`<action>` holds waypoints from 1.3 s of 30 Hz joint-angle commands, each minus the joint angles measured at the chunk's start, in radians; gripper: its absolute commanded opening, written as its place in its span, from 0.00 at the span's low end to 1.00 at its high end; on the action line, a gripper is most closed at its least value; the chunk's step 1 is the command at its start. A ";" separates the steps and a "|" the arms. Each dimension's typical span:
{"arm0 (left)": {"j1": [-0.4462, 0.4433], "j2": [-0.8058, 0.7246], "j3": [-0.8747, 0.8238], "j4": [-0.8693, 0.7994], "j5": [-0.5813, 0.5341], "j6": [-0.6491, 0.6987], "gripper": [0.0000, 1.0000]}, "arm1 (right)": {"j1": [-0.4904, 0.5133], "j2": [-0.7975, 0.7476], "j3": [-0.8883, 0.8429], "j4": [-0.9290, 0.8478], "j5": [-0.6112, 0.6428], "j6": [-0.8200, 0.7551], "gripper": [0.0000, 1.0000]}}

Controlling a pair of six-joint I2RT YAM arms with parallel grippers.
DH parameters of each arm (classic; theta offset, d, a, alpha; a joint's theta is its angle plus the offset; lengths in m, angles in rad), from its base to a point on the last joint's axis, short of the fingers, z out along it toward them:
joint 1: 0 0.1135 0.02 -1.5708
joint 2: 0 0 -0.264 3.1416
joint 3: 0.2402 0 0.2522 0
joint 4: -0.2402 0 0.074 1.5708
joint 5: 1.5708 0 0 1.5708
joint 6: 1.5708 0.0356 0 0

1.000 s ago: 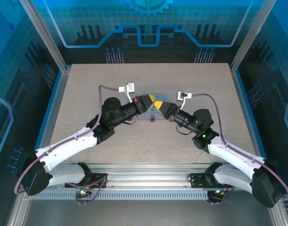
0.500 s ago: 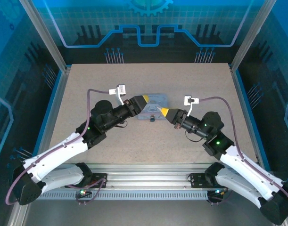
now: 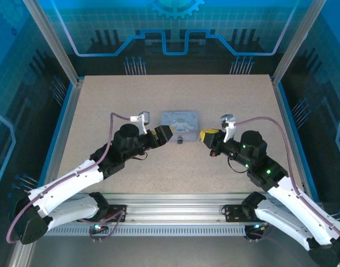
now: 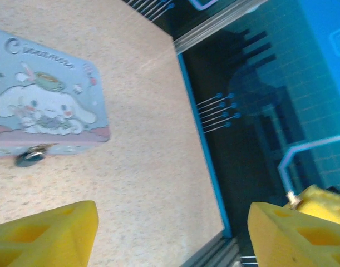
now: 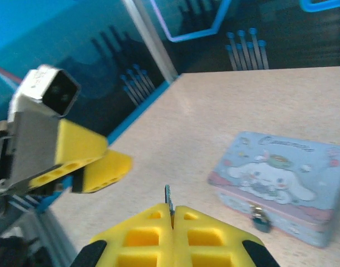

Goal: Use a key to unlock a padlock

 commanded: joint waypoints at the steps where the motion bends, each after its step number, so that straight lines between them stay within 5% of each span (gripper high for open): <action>1: 0.021 -0.003 -0.009 -0.118 -0.070 0.040 0.84 | -0.010 0.098 0.099 -0.175 0.193 -0.103 0.00; 3: 0.038 0.016 -0.004 -0.154 -0.082 0.052 0.99 | -0.014 0.188 0.147 -0.233 0.263 -0.119 0.00; 10: 0.139 0.150 0.069 -0.284 -0.074 0.099 0.99 | -0.106 0.503 0.321 -0.369 0.395 -0.109 0.00; 22: 0.276 0.468 0.200 -0.156 0.073 0.164 0.95 | -0.191 0.966 0.585 -0.482 0.429 -0.151 0.00; 31: 0.287 0.669 0.308 -0.127 0.135 0.166 0.94 | -0.176 1.157 0.689 -0.524 0.383 -0.154 0.00; 39: 0.294 0.705 0.319 -0.097 0.153 0.165 0.94 | -0.131 1.162 0.657 -0.500 0.349 -0.140 0.00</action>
